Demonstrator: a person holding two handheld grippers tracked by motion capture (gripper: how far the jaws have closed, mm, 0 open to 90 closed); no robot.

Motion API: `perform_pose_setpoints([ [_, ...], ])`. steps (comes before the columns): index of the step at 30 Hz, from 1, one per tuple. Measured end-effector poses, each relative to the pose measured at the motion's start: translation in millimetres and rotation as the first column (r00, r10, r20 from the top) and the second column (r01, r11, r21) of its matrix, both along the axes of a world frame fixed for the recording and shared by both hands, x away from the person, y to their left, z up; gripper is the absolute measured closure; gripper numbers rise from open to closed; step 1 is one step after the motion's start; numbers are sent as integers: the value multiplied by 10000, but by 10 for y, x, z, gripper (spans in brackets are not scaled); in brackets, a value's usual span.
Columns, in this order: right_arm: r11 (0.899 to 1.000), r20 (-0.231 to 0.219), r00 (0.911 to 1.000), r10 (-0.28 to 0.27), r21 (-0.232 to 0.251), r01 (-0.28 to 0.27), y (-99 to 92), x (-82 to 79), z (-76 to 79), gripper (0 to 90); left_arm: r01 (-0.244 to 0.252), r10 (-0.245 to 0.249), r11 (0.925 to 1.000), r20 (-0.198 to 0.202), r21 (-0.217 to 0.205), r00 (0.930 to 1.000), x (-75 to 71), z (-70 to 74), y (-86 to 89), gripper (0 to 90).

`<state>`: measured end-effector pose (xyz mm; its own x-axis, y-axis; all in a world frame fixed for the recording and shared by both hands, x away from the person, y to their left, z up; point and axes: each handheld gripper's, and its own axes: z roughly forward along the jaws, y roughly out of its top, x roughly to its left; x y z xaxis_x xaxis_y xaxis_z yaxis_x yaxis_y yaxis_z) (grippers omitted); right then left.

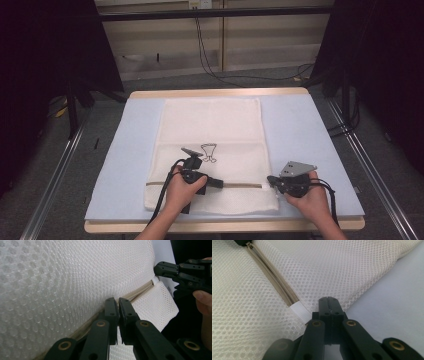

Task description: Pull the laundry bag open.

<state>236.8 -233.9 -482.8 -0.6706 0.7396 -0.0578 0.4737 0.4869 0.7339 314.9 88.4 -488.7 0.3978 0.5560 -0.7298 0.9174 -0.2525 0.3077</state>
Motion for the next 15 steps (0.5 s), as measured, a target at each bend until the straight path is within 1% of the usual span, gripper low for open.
perform_pose_setpoints([
  [3,10000,-9,10000,-38,-88,38,3,-4,5,900,89,-94,9997,218,218,9997,-4,28,16,871],
  [4,10000,-26,10000,-39,-79,39,7,-5,6,900,58,-59,9999,112,89,9999,-3,37,34,872],
  [5,10000,-27,10000,-39,-87,39,9,-6,6,900,13,-13,10000,87,72,10000,-1,46,47,873],
  [6,9999,-18,10000,-36,-94,36,9,-7,6,900,63,-66,9998,157,166,9999,4,53,70,874],
  [8,10000,5,10000,-15,-86,15,10,-6,4,900,24,-29,9996,168,286,9999,8,75,133,874],
  [9,10000,-14,10000,-30,-93,30,8,-7,5,900,-38,35,9997,112,232,9999,9,87,169,874],
  [10,10000,-3,10000,-13,-71,13,7,-4,4,900,8,-13,9996,190,265,9998,20,95,215,874],
  [11,10000,-9,10000,-22,-62,22,6,-4,4,900,-106,104,9997,112,223,9999,17,109,252,874],
  [12,10000,-17,10000,-19,-62,19,5,-4,4,900,-61,58,9997,132,224,9999,21,113,280,874],
  [15,10000,-4,10000,-1,-55,1,4,-3,3,900,-135,133,9996,79,255,9999,28,134,382,874],
])
